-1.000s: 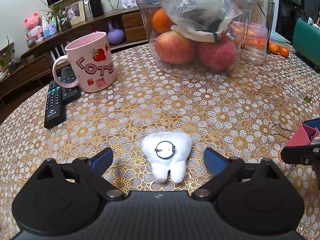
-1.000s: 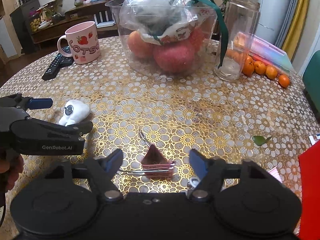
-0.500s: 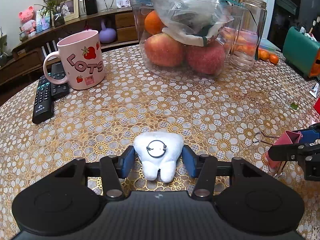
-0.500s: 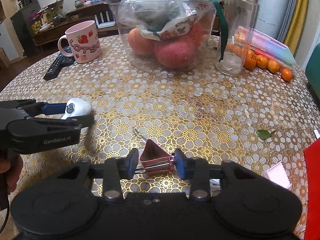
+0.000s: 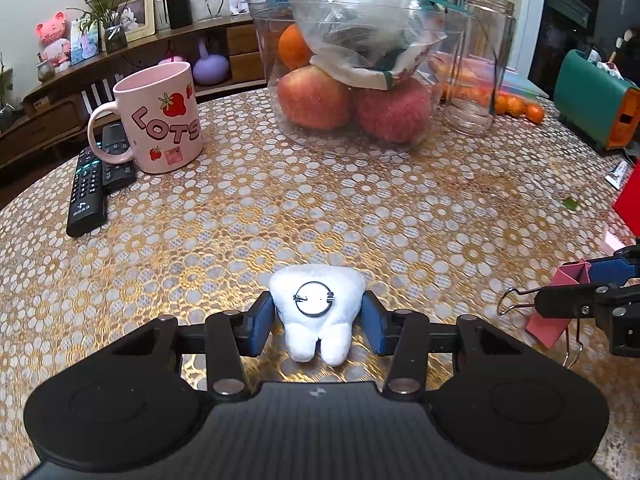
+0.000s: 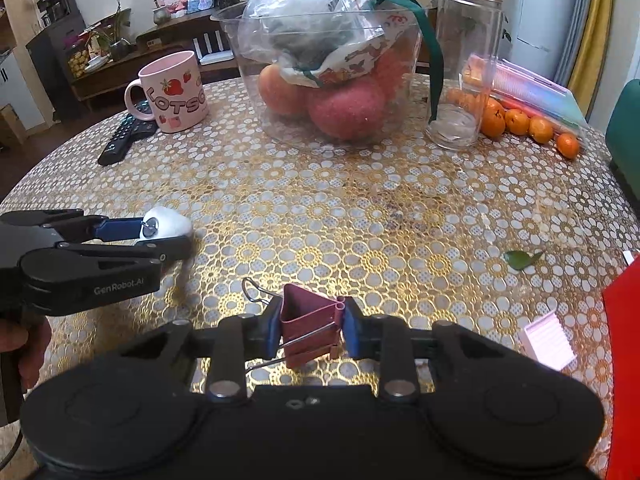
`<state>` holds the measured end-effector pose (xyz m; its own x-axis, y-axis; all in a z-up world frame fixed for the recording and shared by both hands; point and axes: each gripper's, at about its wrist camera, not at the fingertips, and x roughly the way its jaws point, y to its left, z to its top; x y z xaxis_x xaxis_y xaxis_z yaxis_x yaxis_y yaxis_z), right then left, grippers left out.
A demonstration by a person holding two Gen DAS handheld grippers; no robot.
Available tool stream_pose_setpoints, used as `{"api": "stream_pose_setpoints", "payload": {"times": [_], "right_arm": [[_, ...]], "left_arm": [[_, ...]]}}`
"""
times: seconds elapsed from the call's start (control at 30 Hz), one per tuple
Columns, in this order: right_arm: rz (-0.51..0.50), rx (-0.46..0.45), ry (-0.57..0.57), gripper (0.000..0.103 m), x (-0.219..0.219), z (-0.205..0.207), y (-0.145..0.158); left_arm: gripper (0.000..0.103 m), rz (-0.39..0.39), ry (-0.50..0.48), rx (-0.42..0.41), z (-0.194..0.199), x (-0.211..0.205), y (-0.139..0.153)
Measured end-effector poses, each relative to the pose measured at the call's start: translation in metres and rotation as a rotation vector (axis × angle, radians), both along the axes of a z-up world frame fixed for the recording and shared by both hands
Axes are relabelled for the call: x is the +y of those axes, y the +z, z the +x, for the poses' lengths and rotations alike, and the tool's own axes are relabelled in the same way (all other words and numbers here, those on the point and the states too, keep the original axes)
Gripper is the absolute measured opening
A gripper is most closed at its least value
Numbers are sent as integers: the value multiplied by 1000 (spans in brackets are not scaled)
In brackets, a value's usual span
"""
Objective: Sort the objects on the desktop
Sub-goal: 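Grasp the white tooth plush with left tool while right tool grasps pink binder clip, then carry the tooth plush and binder clip over the red shoebox with both tools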
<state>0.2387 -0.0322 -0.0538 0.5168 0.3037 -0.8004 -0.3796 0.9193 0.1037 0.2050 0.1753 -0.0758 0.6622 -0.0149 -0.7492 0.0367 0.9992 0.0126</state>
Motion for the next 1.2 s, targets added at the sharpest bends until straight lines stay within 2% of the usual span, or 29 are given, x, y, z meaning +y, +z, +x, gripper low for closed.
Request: {"api": "stream_pose_setpoints", "payload": {"times": [0.57,1.2], "right_arm": [[51,10,-7,29,-46,-55,24],[112,-23,-56,29,-140,-122,62]], "left_arm": [[45,-56,-81,42,-66,-51,34],[45,-74,-205,62,-130,-136,79]]}}
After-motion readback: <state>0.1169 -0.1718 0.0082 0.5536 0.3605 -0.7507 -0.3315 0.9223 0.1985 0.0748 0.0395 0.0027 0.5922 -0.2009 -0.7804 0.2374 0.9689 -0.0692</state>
